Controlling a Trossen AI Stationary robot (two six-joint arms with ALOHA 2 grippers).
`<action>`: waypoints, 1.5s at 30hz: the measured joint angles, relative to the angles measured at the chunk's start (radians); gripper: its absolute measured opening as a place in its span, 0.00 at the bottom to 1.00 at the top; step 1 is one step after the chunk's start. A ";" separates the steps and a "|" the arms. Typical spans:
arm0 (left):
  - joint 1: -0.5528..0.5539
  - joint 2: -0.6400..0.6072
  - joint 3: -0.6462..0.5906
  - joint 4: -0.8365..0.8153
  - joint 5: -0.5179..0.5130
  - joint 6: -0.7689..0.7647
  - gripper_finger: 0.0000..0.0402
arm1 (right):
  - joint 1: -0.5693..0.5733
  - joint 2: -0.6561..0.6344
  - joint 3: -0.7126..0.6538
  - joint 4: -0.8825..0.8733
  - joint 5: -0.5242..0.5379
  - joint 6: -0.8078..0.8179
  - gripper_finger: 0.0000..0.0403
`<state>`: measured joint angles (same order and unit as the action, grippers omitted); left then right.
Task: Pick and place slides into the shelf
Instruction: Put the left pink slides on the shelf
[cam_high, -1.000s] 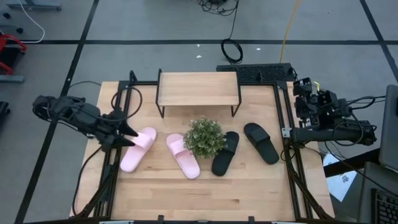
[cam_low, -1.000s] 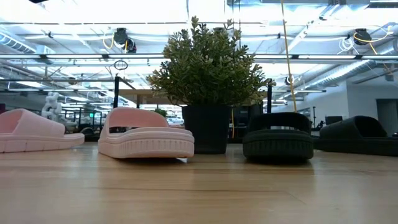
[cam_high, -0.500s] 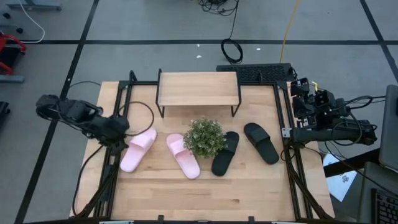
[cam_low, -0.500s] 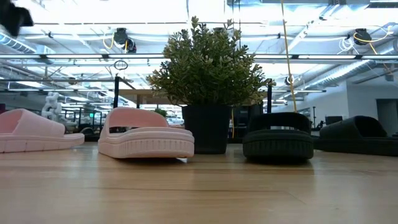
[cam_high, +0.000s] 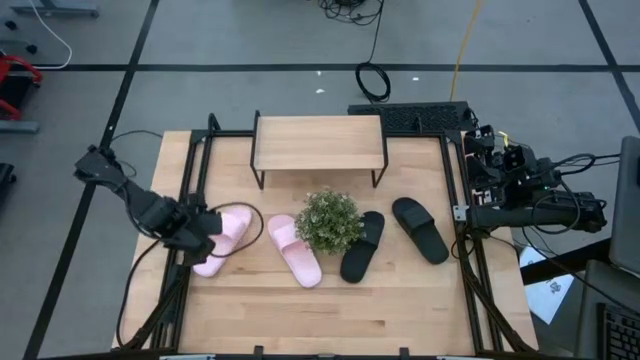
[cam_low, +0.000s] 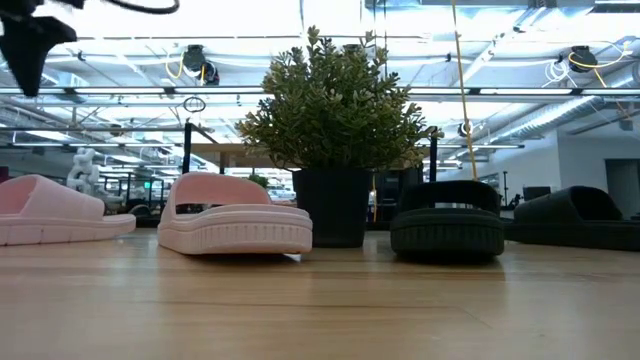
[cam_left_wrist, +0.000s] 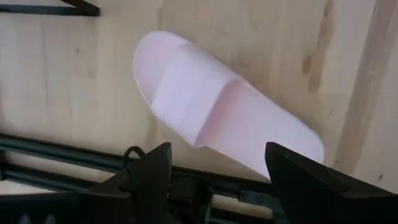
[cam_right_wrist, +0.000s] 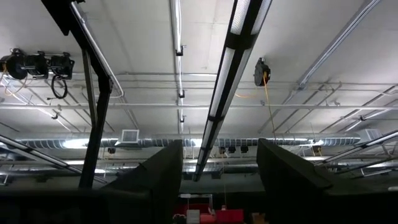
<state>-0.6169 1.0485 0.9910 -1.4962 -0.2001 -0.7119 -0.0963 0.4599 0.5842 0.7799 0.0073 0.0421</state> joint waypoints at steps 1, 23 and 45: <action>-0.022 0.000 -0.023 0.027 0.004 -0.014 0.64 | 0.000 0.000 0.000 0.000 0.000 -0.006 0.49; -0.123 0.004 -0.323 0.253 -0.203 -0.007 0.63 | 0.000 0.000 0.000 0.000 0.098 -0.029 0.49; -0.079 0.165 -0.334 0.339 -0.318 -0.071 0.63 | 0.000 0.000 0.000 -0.007 0.097 -0.028 0.49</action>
<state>-0.6960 1.2131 0.6575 -1.1572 -0.5183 -0.7829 -0.0963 0.4599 0.5842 0.7731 0.1043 0.0143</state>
